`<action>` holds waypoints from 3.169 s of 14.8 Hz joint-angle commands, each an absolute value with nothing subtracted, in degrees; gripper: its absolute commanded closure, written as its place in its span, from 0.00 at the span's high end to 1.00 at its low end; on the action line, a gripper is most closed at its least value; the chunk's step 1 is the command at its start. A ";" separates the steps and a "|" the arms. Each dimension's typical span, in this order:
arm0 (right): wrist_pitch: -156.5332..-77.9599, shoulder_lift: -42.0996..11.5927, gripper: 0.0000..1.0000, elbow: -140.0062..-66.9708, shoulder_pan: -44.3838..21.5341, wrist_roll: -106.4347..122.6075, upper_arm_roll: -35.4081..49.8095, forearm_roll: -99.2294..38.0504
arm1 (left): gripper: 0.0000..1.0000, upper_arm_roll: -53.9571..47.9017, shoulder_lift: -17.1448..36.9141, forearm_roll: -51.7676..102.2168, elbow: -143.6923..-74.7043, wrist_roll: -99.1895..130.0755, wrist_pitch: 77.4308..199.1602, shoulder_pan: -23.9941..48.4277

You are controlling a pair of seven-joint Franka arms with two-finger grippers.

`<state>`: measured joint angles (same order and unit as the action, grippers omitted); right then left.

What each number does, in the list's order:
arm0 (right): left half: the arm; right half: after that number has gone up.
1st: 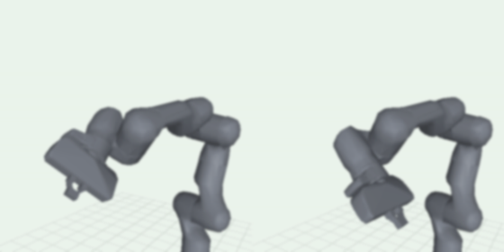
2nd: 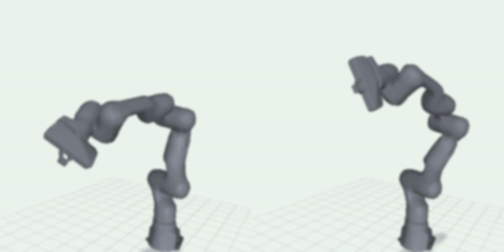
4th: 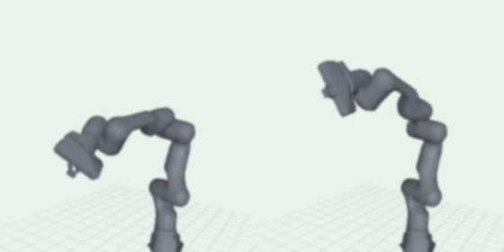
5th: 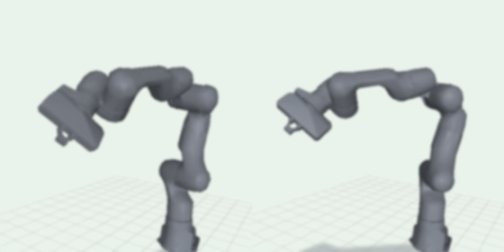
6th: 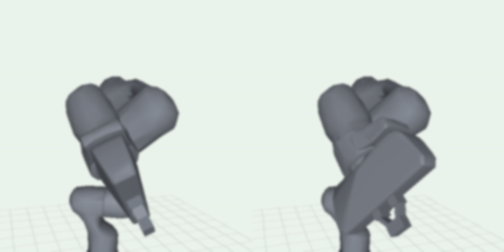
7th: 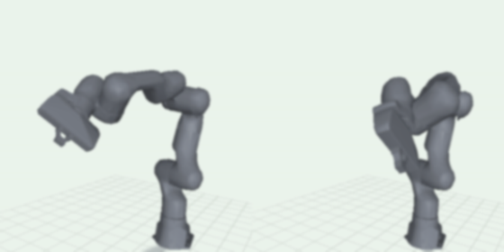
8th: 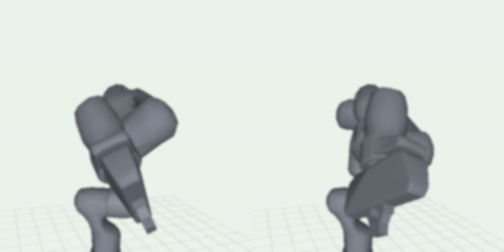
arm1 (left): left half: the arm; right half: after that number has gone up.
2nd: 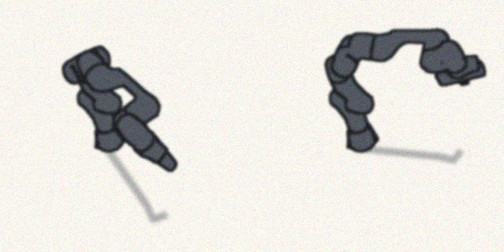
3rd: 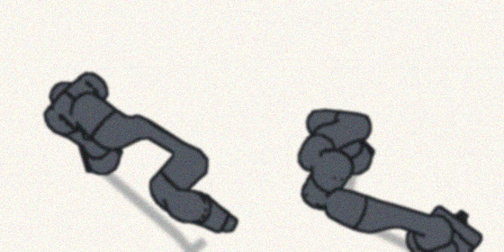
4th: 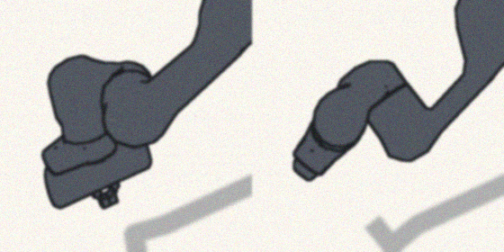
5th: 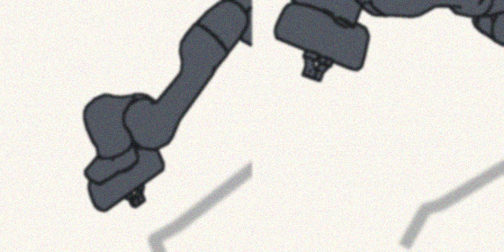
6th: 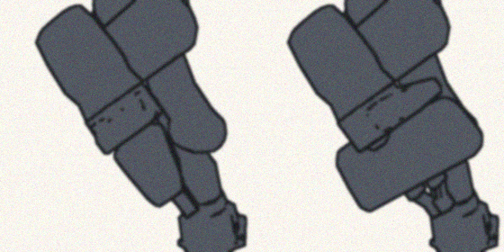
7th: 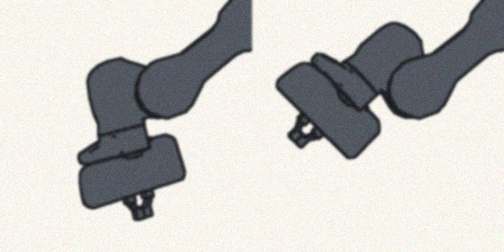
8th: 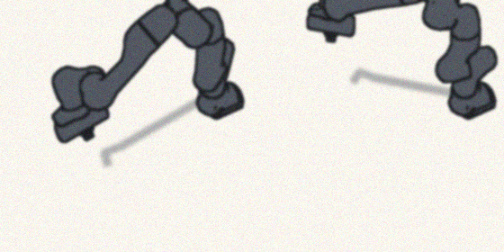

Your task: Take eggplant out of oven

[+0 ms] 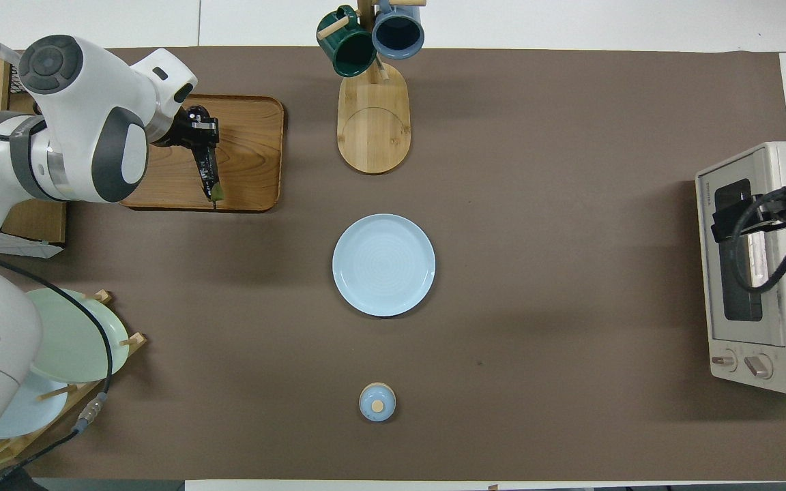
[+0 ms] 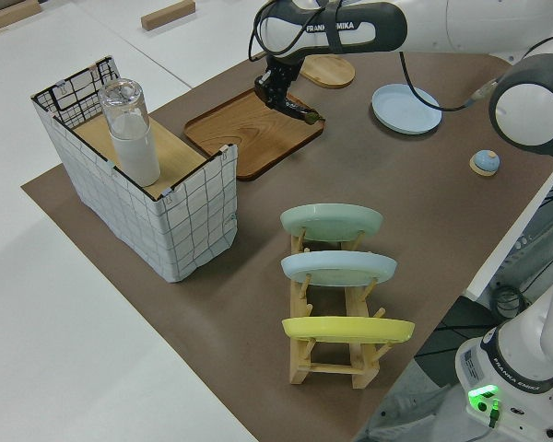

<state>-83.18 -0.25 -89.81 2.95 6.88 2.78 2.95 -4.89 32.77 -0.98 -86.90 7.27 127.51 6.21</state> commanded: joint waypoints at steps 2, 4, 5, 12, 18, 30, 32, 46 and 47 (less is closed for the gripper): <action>-83.67 2.98 1.00 -93.59 2.20 6.24 0.19 1.23 | 0.00 -5.45 33.93 -2.55 -86.48 5.54 129.81 4.92; -84.02 3.25 1.00 -93.96 0.97 6.15 -0.97 1.23 | 0.00 -5.45 33.84 -2.64 -86.92 4.75 130.08 4.66; -85.15 3.16 1.00 -93.96 0.97 6.15 -0.97 1.23 | 0.00 -5.54 33.84 -2.55 -86.92 4.75 130.17 4.66; -85.69 2.20 1.00 -93.87 2.19 5.89 -1.14 1.32 | 1.00 -5.45 33.05 -2.11 -86.13 4.57 127.36 4.66; -85.96 2.37 1.00 -93.69 2.20 5.98 -1.14 1.23 | 1.00 -5.54 21.99 -1.32 -86.66 6.24 113.75 3.25; -85.52 2.46 1.00 -93.78 2.29 6.24 -1.05 1.14 | 1.00 -5.45 0.71 -0.79 -88.93 11.69 84.82 3.52; -85.52 2.46 1.00 -93.78 2.29 6.24 -1.05 1.14 | 1.00 -5.45 -1.48 -0.70 -92.62 12.13 84.99 3.87; -85.43 2.46 1.00 -93.78 2.29 6.24 -1.05 1.14 | 1.00 -5.71 -2.02 2.37 -93.43 11.69 85.96 4.13; -85.43 2.46 1.00 -93.78 2.29 6.24 -1.14 1.14 | 1.00 -5.80 -2.02 2.46 -93.43 11.69 86.04 4.04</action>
<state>-84.73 1.65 -92.79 1.68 6.83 -1.33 2.87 -5.67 -2.39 1.82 -94.25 11.45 87.06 4.01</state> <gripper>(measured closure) 0.000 0.000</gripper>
